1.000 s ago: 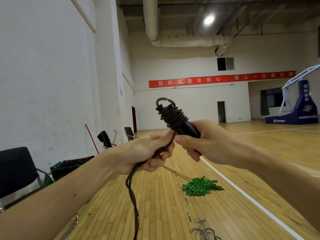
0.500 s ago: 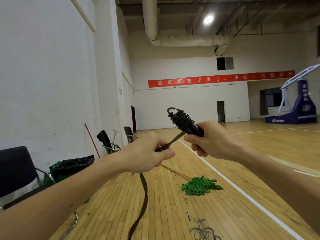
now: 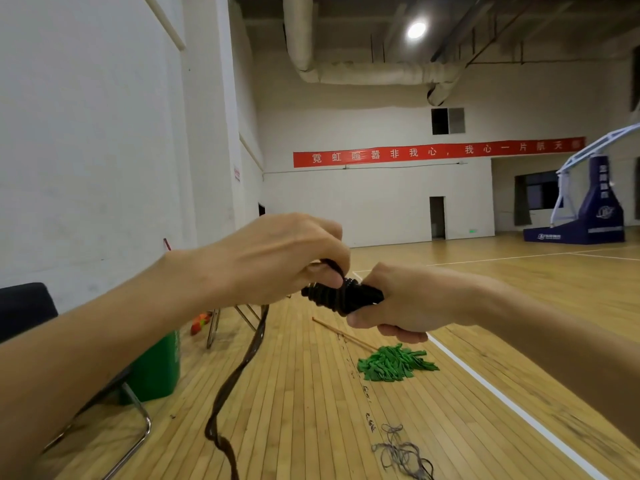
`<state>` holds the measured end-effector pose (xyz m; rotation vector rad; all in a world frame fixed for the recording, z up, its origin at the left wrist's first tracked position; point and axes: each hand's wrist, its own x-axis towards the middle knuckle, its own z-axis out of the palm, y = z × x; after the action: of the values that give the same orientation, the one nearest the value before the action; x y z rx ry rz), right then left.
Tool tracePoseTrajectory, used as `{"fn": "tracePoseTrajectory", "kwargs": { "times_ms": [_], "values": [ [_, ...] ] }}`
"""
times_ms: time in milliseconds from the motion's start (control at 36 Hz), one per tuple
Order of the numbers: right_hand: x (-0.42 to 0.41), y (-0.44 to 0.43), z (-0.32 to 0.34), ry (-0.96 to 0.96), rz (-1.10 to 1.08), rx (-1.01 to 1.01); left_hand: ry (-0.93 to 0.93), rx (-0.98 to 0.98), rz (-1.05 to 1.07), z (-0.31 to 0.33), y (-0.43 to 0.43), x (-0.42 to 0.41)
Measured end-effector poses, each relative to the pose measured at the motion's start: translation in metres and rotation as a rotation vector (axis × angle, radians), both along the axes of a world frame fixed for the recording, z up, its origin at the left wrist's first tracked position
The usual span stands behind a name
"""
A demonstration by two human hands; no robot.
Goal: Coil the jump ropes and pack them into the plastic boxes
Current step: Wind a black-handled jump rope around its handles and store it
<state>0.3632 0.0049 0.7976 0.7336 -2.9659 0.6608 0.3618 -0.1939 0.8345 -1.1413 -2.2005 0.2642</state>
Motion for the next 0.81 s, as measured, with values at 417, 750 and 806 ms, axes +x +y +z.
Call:
{"fn": "tracePoseTrajectory", "kwargs": {
  "times_ms": [417,750,806],
  "values": [
    [0.025,-0.001,0.01,-0.099,0.229,0.071,-0.746,0.231,-0.156,-0.002,-0.005,0.0],
    [0.03,-0.005,-0.001,0.03,0.174,-0.045,-0.906,0.3,-0.16,0.003,-0.009,0.002],
    [0.033,-0.008,-0.002,0.076,0.154,-0.027,-0.961,0.303,-0.168,0.005,-0.011,0.002]
  ]
}}
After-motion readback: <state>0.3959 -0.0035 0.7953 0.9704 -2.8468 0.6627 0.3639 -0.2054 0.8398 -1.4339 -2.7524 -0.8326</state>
